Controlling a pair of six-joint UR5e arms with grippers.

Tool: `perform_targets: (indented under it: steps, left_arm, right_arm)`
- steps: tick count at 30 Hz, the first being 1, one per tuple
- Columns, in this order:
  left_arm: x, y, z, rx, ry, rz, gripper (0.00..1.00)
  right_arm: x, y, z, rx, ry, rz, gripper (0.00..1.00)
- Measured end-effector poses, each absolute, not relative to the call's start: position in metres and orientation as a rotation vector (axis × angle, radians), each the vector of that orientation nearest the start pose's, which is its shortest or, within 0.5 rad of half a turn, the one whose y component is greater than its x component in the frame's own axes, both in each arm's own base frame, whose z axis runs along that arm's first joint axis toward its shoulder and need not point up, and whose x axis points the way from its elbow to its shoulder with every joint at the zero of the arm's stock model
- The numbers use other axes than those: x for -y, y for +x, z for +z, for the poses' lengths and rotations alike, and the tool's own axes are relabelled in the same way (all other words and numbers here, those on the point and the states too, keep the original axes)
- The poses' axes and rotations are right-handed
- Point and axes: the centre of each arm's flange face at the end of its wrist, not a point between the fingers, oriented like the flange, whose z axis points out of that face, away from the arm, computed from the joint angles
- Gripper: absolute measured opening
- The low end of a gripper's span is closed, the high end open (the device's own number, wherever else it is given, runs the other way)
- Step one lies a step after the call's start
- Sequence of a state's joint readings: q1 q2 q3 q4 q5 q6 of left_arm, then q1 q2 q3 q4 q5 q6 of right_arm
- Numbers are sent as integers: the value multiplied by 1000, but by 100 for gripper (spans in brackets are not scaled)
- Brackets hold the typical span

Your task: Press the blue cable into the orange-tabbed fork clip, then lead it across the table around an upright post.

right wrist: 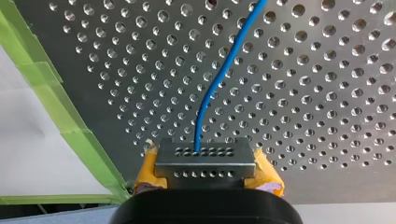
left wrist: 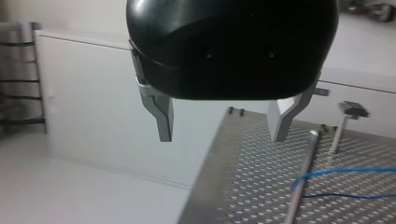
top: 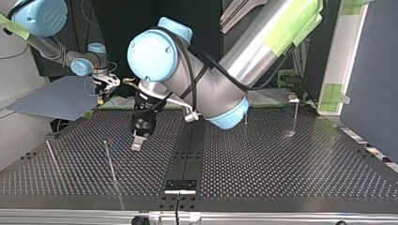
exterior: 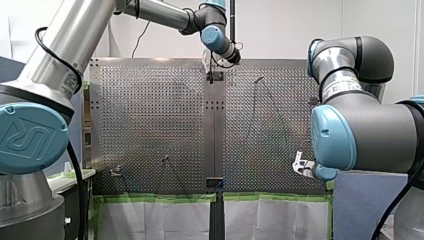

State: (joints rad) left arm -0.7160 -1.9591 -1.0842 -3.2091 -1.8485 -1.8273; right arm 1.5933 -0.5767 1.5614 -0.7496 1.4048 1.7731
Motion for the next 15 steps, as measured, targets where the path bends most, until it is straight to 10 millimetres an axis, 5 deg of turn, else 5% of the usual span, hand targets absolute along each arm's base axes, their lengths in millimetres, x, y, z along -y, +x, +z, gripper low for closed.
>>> perform_targets:
  steps: [15]
  left_arm:
    - [474,383,533,-1426,39,-609,100]
  right_arm:
    - [641,172,-51,1471,1433,1362,0]
